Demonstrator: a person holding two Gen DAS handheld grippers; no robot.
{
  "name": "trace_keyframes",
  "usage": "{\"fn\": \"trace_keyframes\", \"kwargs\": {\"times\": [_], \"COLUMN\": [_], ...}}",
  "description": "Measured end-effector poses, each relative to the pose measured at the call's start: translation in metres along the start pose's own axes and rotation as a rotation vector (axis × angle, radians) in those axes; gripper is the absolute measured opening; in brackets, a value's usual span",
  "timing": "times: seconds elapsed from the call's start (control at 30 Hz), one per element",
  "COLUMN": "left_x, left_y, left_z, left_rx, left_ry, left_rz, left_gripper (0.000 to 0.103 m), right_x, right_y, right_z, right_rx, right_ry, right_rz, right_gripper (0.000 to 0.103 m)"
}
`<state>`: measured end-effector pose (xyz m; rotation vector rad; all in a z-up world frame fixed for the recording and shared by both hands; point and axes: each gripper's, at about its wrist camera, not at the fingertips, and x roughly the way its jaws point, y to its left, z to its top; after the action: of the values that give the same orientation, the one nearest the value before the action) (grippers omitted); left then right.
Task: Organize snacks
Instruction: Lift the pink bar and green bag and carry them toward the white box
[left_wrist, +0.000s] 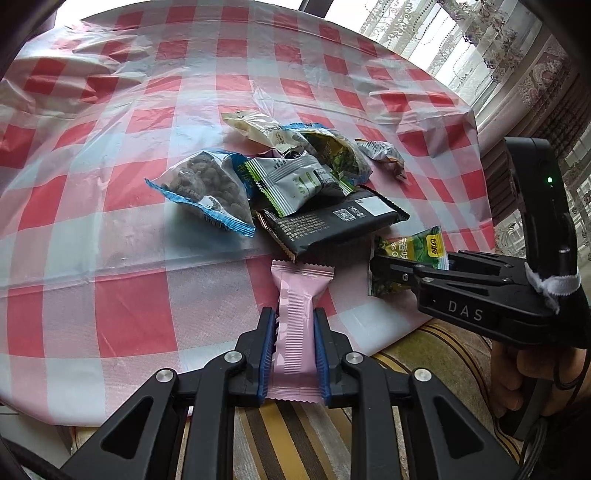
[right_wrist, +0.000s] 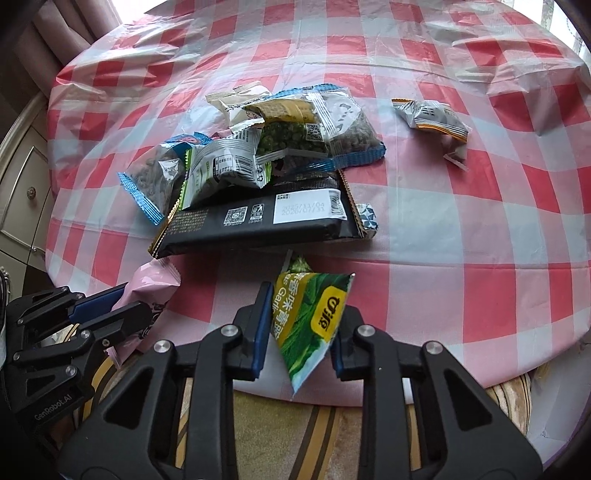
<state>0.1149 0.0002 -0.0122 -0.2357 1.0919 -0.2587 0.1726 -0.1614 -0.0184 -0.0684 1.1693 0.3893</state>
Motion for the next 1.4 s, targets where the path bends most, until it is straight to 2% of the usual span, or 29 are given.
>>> {"fn": "trace_keyframes", "kwargs": {"times": [0.7,1.13,1.4], "left_x": [0.0,0.012,0.026], "left_y": [-0.043,-0.082,-0.123], "left_z": [0.009,0.023,0.031], "left_rx": [0.008,0.045,0.108], "left_ry": [-0.025,-0.02,-0.007], "left_rz": [-0.005,-0.021,-0.044], "left_gripper": [0.021,0.021,0.021], "right_x": [-0.043,-0.063,-0.079], "right_y": [-0.048,-0.109,-0.15], "right_z": [-0.017,-0.035,-0.051], "right_rx": [0.084,0.195,0.259], "right_ry": [-0.088,-0.134,-0.169], "right_rz": [0.091,0.075,0.05], "right_gripper": [0.028,0.028,0.028]}}
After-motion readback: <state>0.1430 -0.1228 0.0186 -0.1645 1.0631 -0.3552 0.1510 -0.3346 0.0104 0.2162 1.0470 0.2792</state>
